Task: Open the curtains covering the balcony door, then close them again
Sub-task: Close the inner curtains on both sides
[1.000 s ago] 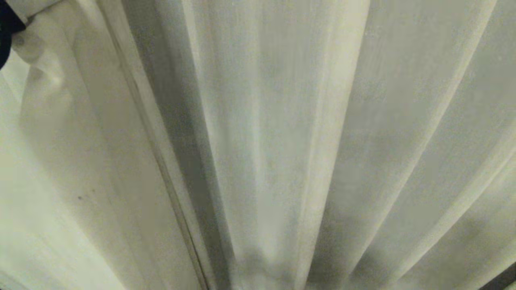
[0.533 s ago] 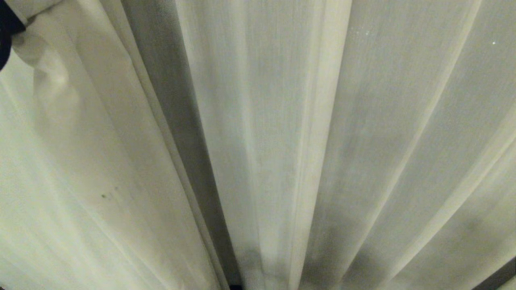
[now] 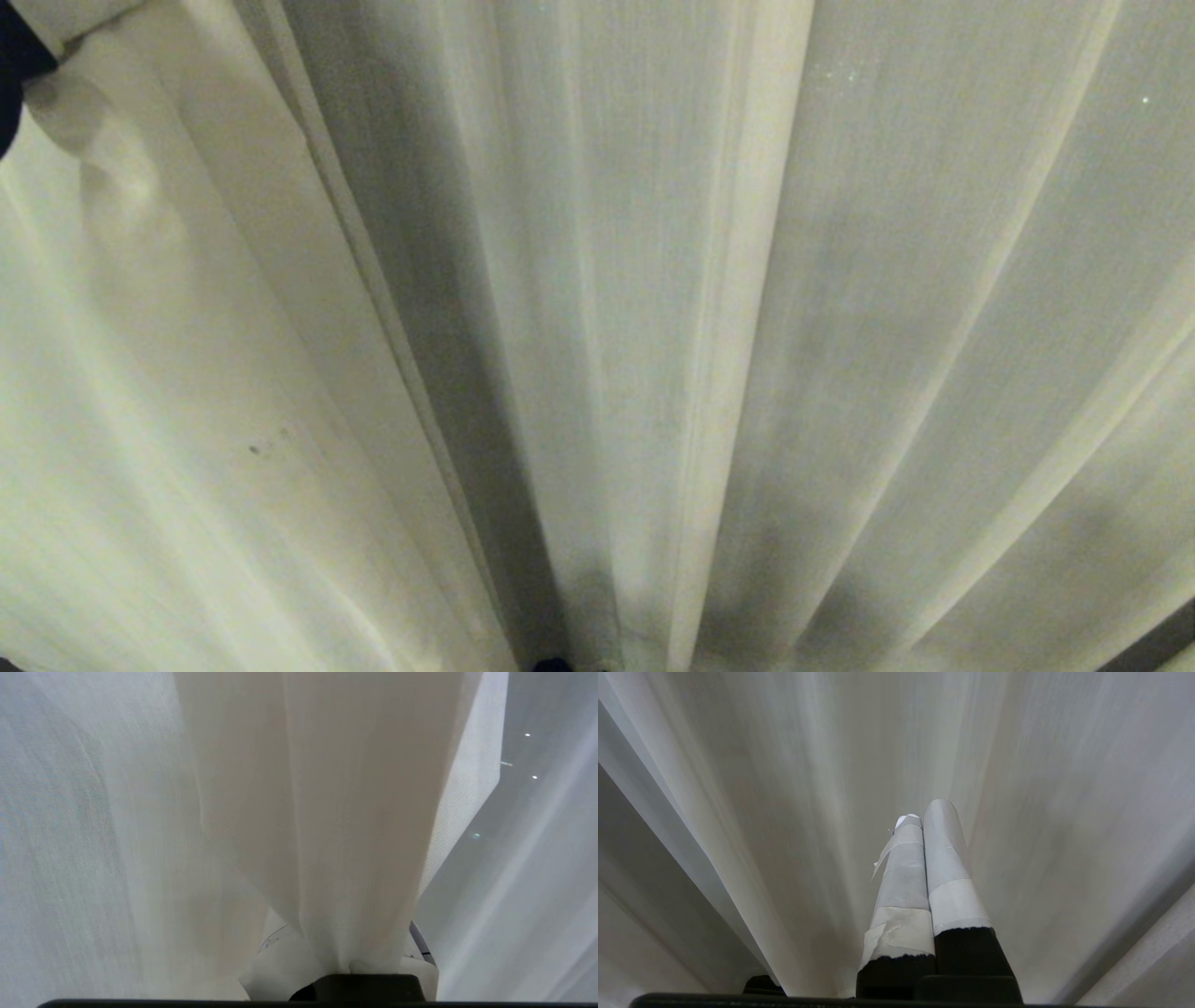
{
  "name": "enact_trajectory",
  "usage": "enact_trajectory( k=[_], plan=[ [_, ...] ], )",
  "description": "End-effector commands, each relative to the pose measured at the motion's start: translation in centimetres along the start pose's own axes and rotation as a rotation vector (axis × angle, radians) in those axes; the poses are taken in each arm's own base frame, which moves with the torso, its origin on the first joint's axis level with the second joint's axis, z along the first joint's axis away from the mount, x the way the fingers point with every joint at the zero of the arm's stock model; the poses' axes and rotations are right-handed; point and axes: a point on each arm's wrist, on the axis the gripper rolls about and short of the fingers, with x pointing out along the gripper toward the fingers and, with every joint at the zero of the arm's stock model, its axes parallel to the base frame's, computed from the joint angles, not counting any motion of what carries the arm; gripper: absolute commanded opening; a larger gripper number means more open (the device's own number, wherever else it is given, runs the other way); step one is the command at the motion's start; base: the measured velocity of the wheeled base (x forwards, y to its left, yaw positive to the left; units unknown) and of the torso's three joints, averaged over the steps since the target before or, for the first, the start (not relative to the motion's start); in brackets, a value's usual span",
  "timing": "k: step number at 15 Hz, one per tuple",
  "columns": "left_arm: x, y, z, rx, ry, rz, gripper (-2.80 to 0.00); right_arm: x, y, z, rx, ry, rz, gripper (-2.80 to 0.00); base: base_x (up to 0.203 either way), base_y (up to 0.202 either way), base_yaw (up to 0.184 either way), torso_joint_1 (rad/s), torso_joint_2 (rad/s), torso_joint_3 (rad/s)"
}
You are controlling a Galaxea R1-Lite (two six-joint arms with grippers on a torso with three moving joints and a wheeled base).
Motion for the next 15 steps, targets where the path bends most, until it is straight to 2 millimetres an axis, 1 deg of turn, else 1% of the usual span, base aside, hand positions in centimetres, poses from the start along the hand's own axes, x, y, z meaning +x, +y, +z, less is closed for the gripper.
enact_trajectory(
  k=[1,3,8,12,15],
  plan=[
    [0.0,-0.5,0.0,-0.007,0.0,-0.024,-2.8,0.0,0.0,0.0,-0.001,-0.002,0.0,-2.8,0.0,0.0,0.0,0.0,0.0,0.0],
    [0.1,-1.0,-0.1,-0.012,0.003,-0.051,-2.8,0.0,0.0,0.0,-0.001,-0.001,0.0,-2.8,0.0,0.0,0.0,0.0,0.0,0.0],
    [0.4,-3.5,-0.5,-0.042,0.021,-0.183,-2.8,0.0,0.0,0.0,-0.001,-0.001,0.0,-2.8,0.0,0.0,0.0,0.0,0.0,0.0],
    [0.9,-5.8,-1.2,-0.07,0.052,-0.299,-2.8,0.0,0.0,0.0,-0.001,-0.001,0.0,-2.8,0.0,0.0,0.0,0.0,0.0,0.0],
    [1.3,-6.8,-1.7,-0.084,0.073,-0.351,-2.8,0.0,0.0,0.0,-0.001,-0.001,0.0,-2.8,0.0,0.0,0.0,0.0,0.0,0.0]
  ],
)
